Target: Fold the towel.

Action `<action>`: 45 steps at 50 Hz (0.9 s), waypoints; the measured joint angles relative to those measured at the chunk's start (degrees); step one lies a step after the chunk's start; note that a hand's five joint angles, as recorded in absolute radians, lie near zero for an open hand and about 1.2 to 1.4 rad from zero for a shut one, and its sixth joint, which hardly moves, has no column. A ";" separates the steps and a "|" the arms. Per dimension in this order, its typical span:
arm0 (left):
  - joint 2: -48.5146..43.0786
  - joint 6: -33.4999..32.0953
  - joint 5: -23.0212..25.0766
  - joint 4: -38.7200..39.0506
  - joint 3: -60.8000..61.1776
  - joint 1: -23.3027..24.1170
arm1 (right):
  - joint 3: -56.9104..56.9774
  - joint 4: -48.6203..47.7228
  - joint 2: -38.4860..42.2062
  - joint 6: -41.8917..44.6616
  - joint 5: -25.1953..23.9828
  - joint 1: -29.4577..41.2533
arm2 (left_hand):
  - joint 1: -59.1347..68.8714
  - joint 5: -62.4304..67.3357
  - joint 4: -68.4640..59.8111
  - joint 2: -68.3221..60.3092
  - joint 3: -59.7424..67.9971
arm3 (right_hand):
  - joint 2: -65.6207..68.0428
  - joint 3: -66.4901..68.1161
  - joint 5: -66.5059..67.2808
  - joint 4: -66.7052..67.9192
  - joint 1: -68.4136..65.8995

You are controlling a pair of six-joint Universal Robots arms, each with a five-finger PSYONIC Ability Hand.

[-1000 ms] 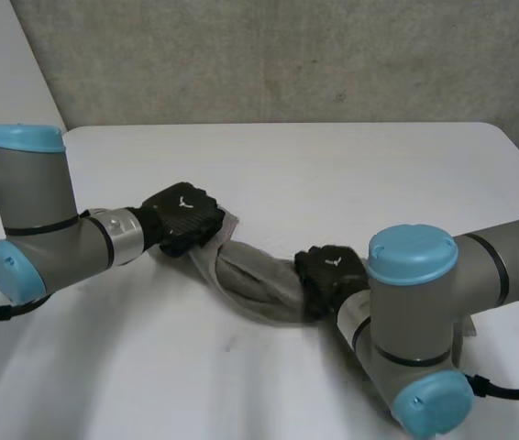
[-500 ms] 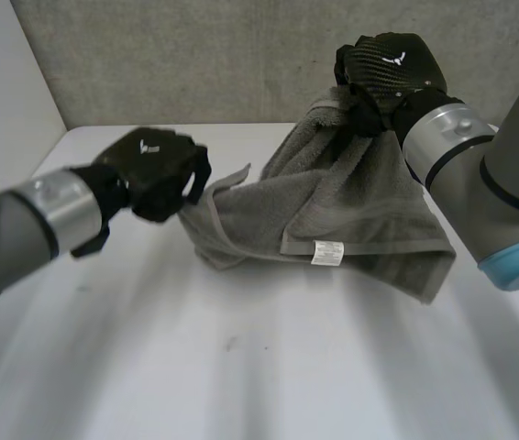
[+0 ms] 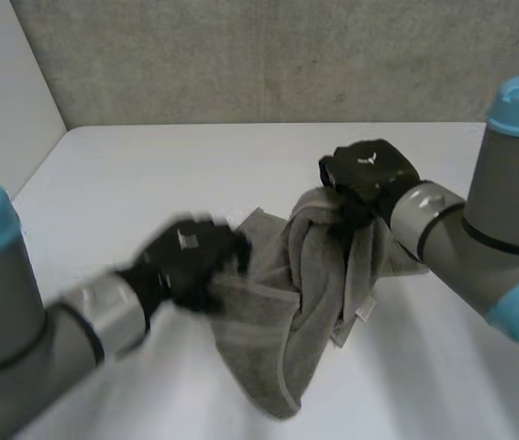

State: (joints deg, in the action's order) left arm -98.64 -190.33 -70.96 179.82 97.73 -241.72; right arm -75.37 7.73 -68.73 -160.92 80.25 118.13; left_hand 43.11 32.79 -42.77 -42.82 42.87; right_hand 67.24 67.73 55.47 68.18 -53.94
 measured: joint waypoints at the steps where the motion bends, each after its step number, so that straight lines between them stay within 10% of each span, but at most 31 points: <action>1: -0.17 0.46 -0.41 0.62 -1.61 -0.48 | -0.66 0.06 -0.40 0.45 -0.11 -0.04 | -1.01 -0.81 0.83 0.91 -0.83 | 0.00 0.05 0.00 0.00 0.00; 13: -15.89 15.45 -1.07 5.11 -22.21 -0.07 | -11.70 -0.53 -10.19 4.58 -4.56 -1.21 | -4.92 -4.61 4.60 4.77 -4.79 | 0.00 0.22 0.01 0.00 0.00; 29: -41.14 21.45 8.81 -13.89 -45.01 4.34 | -13.26 -0.87 -15.46 5.03 -5.80 -4.39 | -11.19 -11.12 11.10 10.97 -11.07 | 0.00 0.22 0.08 0.22 0.00; 35: -43.72 20.92 9.04 -13.72 -47.42 4.12 | -12.43 -0.81 -15.32 7.50 -5.82 -4.82 | 17.35 17.49 -17.67 -18.29 18.06 | 0.00 0.22 0.09 0.22 0.00; 45: -42.38 20.55 1.96 -7.85 -55.03 2.12 | -6.57 -5.30 -10.34 13.45 -5.38 -4.31 | 23.21 25.17 -26.38 -26.15 25.96 | 0.00 0.22 0.09 0.22 0.00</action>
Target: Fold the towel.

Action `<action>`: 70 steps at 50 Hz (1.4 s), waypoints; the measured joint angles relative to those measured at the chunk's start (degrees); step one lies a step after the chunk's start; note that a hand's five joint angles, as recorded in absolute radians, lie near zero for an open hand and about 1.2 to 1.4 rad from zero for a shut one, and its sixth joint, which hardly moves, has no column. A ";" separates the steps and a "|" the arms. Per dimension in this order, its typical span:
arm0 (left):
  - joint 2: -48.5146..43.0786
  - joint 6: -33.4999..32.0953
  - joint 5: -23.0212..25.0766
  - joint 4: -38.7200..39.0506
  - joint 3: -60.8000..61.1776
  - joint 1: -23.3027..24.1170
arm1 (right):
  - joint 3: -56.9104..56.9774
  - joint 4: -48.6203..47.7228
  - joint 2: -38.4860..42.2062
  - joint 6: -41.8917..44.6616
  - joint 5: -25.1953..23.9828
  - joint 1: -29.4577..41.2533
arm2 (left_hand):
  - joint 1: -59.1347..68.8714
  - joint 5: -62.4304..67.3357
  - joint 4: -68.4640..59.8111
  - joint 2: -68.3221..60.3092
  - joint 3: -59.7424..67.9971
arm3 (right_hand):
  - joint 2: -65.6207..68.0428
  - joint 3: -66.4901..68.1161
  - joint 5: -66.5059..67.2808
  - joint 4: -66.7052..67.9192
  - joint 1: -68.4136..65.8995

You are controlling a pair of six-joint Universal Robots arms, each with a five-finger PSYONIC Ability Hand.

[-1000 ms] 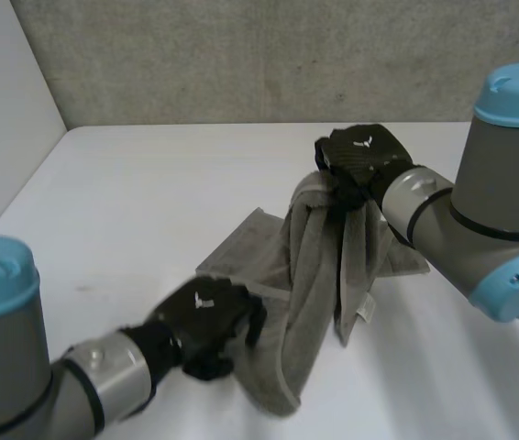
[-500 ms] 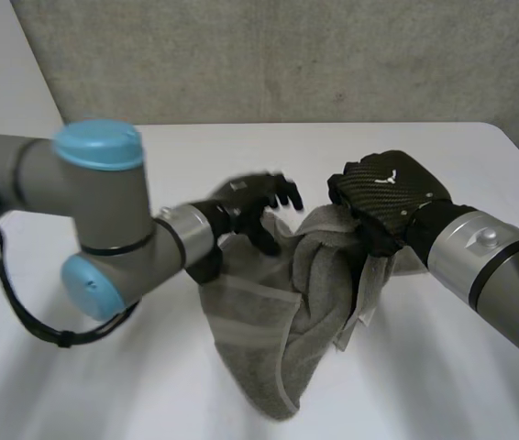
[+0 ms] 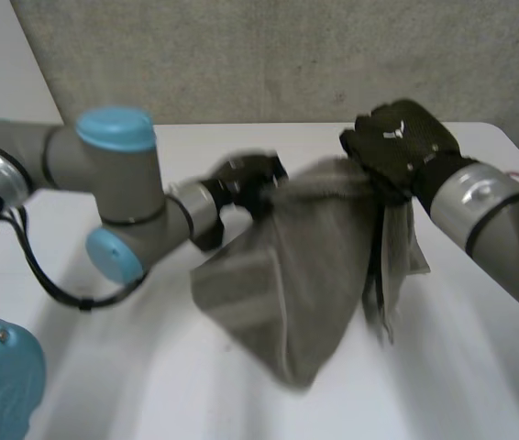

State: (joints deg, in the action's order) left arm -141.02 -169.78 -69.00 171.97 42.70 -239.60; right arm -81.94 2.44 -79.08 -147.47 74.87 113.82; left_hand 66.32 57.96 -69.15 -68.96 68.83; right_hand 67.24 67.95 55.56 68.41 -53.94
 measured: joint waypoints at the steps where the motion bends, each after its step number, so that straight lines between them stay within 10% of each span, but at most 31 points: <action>1: 0.75 -0.04 -1.85 1.58 -1.69 -0.63 | 1.15 -1.21 0.95 0.44 0.10 0.10 | 0.20 0.27 -0.12 -0.14 0.14 | 0.00 0.00 0.00 0.00 0.00; 16: 21.22 -6.13 -14.70 33.63 0.00 -3.32 | 12.42 -44.53 7.06 0.83 1.68 0.58 | 0.21 0.46 -0.60 -0.58 0.78 | 0.00 0.23 0.51 0.01 0.00; 36: 17.68 -32.64 -14.46 30.23 45.96 -4.09 | 7.14 1.17 22.66 11.46 -8.46 -0.28 | 0.21 0.48 -0.10 -0.27 0.46 | 0.00 0.24 1.05 0.01 0.00; 54: 19.14 -34.60 -14.74 22.53 47.74 -3.82 | 1.25 2.95 17.71 4.96 -7.98 -0.27 | -30.57 -32.25 33.42 33.42 -33.02 | 0.00 0.23 1.49 0.01 0.00; 70: 24.72 -34.60 -15.00 22.44 54.78 -5.88 | -3.41 2.84 12.92 -2.62 -8.06 -2.52 | -23.56 -25.42 26.54 26.37 -26.22 | 0.00 0.23 1.53 0.01 0.00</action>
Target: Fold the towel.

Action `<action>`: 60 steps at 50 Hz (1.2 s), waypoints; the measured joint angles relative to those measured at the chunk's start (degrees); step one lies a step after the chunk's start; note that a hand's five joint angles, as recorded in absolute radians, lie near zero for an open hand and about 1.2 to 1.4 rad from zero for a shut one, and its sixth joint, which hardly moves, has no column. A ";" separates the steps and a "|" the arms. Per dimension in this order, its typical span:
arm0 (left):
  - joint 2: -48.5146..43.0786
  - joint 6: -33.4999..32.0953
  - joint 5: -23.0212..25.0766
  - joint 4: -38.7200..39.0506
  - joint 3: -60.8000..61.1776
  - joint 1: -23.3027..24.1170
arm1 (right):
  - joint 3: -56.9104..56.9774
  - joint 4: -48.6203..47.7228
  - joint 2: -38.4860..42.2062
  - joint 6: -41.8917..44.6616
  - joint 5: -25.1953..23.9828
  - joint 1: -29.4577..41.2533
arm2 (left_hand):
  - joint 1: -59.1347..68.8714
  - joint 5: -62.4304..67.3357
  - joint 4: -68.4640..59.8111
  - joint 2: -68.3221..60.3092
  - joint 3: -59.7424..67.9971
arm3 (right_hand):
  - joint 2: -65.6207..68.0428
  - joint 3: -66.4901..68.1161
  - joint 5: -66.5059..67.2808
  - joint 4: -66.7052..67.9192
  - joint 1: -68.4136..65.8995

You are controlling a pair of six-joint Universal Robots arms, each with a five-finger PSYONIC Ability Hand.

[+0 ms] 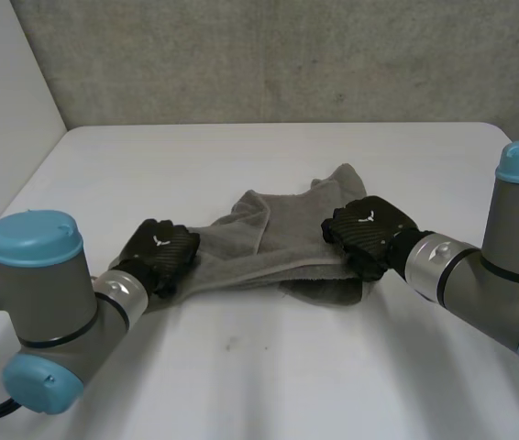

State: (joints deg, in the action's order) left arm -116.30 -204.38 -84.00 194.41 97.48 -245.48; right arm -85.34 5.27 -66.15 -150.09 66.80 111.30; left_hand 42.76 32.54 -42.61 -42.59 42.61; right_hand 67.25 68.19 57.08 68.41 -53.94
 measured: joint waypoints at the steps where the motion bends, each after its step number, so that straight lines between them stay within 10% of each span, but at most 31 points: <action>1: 0.04 0.00 0.00 0.00 0.40 -0.35 | -0.34 -0.02 0.03 -0.28 -0.04 -0.08 | 1.95 1.79 -1.81 -1.80 1.80 | 0.00 0.00 0.00 0.00 0.00; 41: -1.72 10.89 0.85 -1.36 -0.81 1.20 | -3.57 -1.43 0.84 -2.75 -0.29 0.26 | -9.59 -9.36 9.39 9.40 -9.48 | 0.00 0.00 0.02 0.00 0.00; 60: -2.48 10.17 0.39 -1.23 -4.66 1.56 | -2.36 -1.15 0.21 -2.47 1.72 -0.08 | 23.77 25.49 -26.09 -26.20 26.07 | 0.00 0.00 0.04 0.00 0.00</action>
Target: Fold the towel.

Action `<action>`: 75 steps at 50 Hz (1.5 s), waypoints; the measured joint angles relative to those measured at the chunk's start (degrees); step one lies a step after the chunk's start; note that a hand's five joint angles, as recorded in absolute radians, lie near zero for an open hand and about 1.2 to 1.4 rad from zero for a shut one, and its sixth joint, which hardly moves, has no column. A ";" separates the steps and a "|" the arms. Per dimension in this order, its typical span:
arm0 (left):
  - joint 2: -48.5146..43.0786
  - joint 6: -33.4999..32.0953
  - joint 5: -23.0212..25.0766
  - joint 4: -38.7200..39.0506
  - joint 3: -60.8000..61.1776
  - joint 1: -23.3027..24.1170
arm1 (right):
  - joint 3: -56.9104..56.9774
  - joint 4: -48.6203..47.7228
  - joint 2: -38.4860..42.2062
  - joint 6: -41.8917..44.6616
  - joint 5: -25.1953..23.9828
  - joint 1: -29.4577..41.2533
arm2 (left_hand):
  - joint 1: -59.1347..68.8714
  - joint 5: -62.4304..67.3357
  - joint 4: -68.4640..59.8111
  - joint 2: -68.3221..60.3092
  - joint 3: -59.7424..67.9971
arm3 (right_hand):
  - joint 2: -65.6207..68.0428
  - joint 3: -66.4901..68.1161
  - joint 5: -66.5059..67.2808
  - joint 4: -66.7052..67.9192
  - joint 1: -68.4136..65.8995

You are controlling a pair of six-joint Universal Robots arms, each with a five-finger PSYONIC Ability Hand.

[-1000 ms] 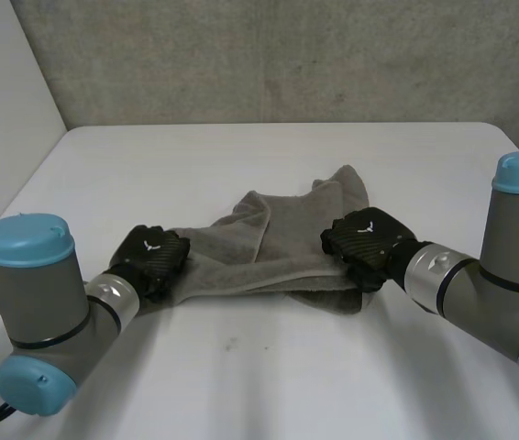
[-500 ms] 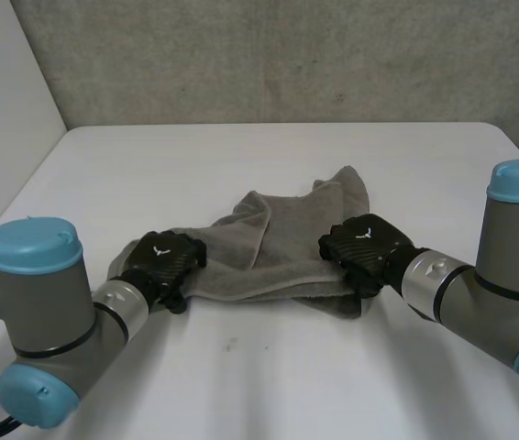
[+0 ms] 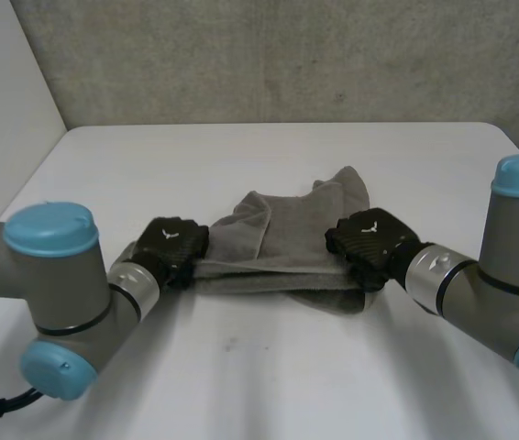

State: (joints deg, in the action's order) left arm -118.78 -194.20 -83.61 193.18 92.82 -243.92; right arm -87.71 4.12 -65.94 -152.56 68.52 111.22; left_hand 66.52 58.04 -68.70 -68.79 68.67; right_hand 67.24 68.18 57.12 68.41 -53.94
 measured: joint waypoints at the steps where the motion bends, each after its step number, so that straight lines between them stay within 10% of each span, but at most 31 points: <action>1: 1.83 -0.05 0.03 -0.13 0.32 0.05 | 0.62 0.45 -0.38 0.07 0.52 -0.01 | 0.06 0.14 -0.16 -0.13 0.15 | 0.00 0.01 0.00 0.00 0.00; 16: 33.82 -0.09 1.36 -12.99 -2.86 -0.07 | 17.82 21.53 -14.71 6.43 7.26 0.09 | 0.79 1.19 -1.02 -0.92 0.94 | 0.00 0.01 0.10 0.00 0.00; 29: 15.81 -4.00 3.62 -28.93 -15.26 -4.79 | 25.42 29.02 -3.18 19.64 10.38 2.87 | 0.79 1.20 -1.04 -0.96 0.97 | 0.00 0.00 0.28 0.00 0.00; 46: -4.04 -7.73 -1.31 -9.08 -57.68 -4.20 | 40.83 -21.83 6.38 24.05 19.09 4.34 | 1.04 1.21 -1.06 -0.98 1.01 | 0.00 0.00 1.41 0.03 0.00; 65: 1.01 -1.00 -2.35 0.77 -11.57 -5.95 | 26.08 5.07 11.22 18.74 3.02 -1.61 | 2.13 1.55 -1.06 -0.99 1.01 | 0.00 0.00 1.53 0.19 0.00; 75: 0.31 -3.64 -2.38 6.77 -0.49 -7.32 | 22.15 11.20 15.92 17.48 2.94 -3.40 | 2.36 1.55 -1.06 -0.98 1.01 | -49.55 -50.95 -49.66 -51.31 38.55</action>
State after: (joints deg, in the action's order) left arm -118.47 -197.84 -85.99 199.95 92.33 -251.23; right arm -65.56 15.32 -50.02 -135.08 71.47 107.82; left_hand 68.88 59.59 -69.76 -69.77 69.68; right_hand 17.69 17.24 7.47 17.11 -15.39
